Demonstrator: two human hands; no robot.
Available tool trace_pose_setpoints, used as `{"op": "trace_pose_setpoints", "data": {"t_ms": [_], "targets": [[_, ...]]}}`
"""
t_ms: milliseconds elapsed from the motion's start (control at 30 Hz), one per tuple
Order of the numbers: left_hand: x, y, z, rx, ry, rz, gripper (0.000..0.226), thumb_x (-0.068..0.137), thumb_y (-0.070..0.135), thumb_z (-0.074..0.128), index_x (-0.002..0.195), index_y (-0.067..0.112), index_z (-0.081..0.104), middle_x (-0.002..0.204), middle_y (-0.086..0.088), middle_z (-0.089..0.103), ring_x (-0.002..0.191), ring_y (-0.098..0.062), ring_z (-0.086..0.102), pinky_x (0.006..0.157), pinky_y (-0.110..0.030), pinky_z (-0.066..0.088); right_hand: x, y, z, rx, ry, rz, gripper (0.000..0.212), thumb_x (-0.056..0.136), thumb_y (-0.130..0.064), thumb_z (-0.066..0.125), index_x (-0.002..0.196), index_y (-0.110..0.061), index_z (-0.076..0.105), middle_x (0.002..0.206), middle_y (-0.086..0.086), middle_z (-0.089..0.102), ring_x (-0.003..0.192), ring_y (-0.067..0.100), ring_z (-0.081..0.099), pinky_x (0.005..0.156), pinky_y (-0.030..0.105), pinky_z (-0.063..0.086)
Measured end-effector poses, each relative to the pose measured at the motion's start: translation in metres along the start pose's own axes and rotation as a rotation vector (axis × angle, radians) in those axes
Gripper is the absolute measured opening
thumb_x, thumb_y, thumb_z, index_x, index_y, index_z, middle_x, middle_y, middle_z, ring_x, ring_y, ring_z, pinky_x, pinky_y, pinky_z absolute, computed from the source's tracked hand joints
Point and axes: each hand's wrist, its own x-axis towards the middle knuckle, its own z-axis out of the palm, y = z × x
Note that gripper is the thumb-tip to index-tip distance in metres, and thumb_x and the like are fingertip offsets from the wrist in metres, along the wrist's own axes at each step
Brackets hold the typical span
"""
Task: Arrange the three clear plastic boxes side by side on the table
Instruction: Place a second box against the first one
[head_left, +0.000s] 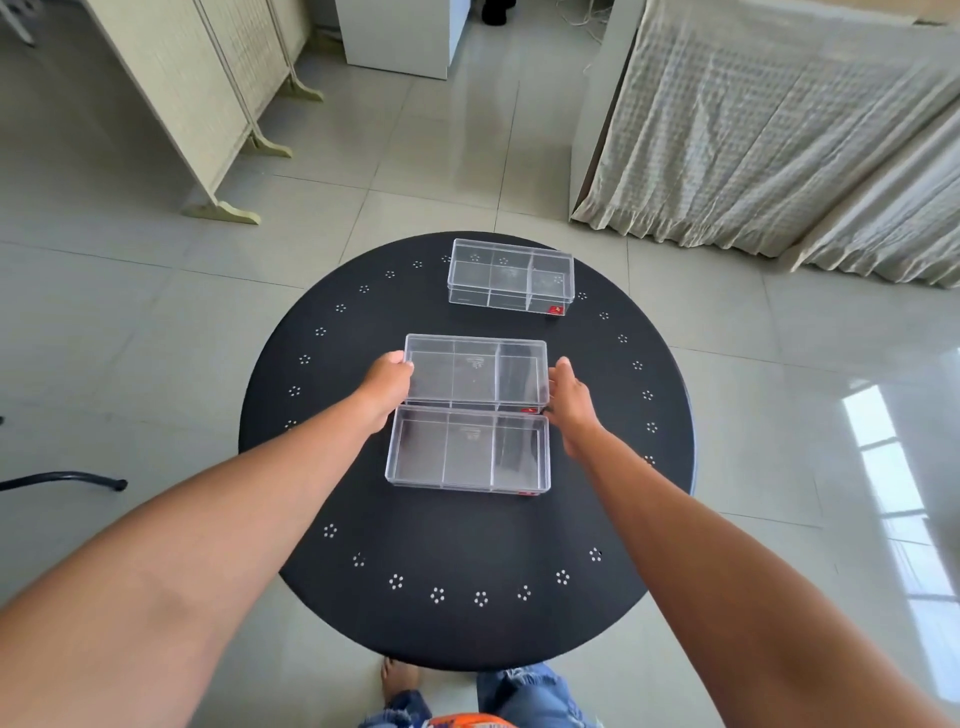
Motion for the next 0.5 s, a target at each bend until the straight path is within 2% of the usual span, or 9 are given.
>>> {"op": "trace_pose_setpoints", "data": {"t_ms": [67, 133, 233, 300, 400, 433, 467, 500], "targets": [[0.002, -0.004, -0.001, 0.008, -0.008, -0.008, 0.026, 0.101, 0.01, 0.035, 0.091, 0.023, 0.055, 0.079, 0.017, 0.04, 0.097, -0.014, 0.04, 0.078, -0.023, 0.034, -0.002, 0.001, 0.001, 0.003, -0.005, 0.008, 0.061, 0.097, -0.047, 0.026, 0.11, 0.0, 0.063, 0.113, 0.014, 0.071, 0.102, 0.028, 0.065, 0.105, 0.047, 0.047], [0.004, -0.007, -0.001, -0.005, -0.012, 0.0, 0.027, 0.101, 0.01, 0.035, 0.109, 0.014, 0.061, 0.082, 0.019, 0.042, 0.096, -0.011, 0.043, 0.087, -0.023, 0.029, -0.004, 0.0, 0.002, 0.0, -0.003, 0.015, 0.062, 0.098, -0.046, 0.025, 0.115, 0.002, 0.061, 0.113, 0.015, 0.071, 0.101, 0.029, 0.066, 0.103, 0.048, 0.048], [0.002, -0.007, -0.003, -0.008, -0.024, 0.013, 0.039, 0.102, 0.012, 0.036, 0.139, 0.004, 0.046, 0.109, 0.012, 0.05, 0.106, -0.009, 0.041, 0.092, -0.023, 0.026, -0.007, 0.0, 0.004, -0.012, 0.006, 0.012, 0.062, 0.097, -0.046, 0.025, 0.116, 0.002, 0.061, 0.115, 0.017, 0.071, 0.095, 0.025, 0.063, 0.104, 0.048, 0.047], [0.001, -0.007, -0.004, -0.009, -0.031, -0.004, 0.042, 0.102, 0.014, 0.035, 0.143, 0.004, 0.042, 0.12, 0.006, 0.047, 0.111, -0.01, 0.04, 0.097, -0.026, 0.03, -0.01, 0.0, 0.003, -0.015, 0.015, 0.014, 0.061, 0.097, -0.046, 0.025, 0.115, -0.001, 0.062, 0.114, 0.015, 0.071, 0.098, 0.026, 0.064, 0.103, 0.046, 0.048], [0.0, -0.009, -0.005, -0.019, -0.034, -0.03, 0.042, 0.102, 0.017, 0.034, 0.142, 0.007, 0.045, 0.106, 0.016, 0.053, 0.11, -0.013, 0.043, 0.097, -0.03, 0.036, -0.014, 0.001, 0.002, -0.018, 0.028, 0.026, 0.061, 0.096, -0.047, 0.026, 0.113, -0.002, 0.063, 0.111, 0.013, 0.072, 0.098, 0.026, 0.066, 0.1, 0.046, 0.049], [0.0, -0.01, -0.005, -0.026, -0.042, -0.032, 0.043, 0.102, 0.017, 0.033, 0.142, 0.008, 0.044, 0.113, 0.014, 0.056, 0.113, -0.014, 0.044, 0.098, -0.031, 0.036, -0.015, 0.001, 0.001, -0.019, 0.033, 0.03, 0.059, 0.096, -0.048, 0.026, 0.11, -0.005, 0.065, 0.109, 0.011, 0.073, 0.101, 0.028, 0.067, 0.1, 0.047, 0.049], [0.0, -0.011, -0.005, -0.032, -0.05, -0.034, 0.044, 0.102, 0.018, 0.033, 0.144, 0.009, 0.042, 0.128, 0.007, 0.056, 0.119, -0.015, 0.044, 0.102, -0.032, 0.035, -0.017, 0.001, 0.001, -0.02, 0.03, 0.033, 0.057, 0.096, -0.048, 0.026, 0.106, -0.01, 0.067, 0.106, 0.008, 0.074, 0.104, 0.029, 0.067, 0.101, 0.047, 0.05], [0.0, -0.012, -0.006, -0.034, -0.055, -0.036, 0.045, 0.102, 0.018, 0.033, 0.146, 0.01, 0.039, 0.142, 0.0, 0.05, 0.127, -0.016, 0.042, 0.107, -0.033, 0.033, -0.018, 0.002, 0.001, -0.02, 0.023, 0.032, 0.054, 0.097, -0.048, 0.026, 0.1, -0.015, 0.069, 0.105, 0.006, 0.074, 0.106, 0.029, 0.067, 0.101, 0.047, 0.05]]}}
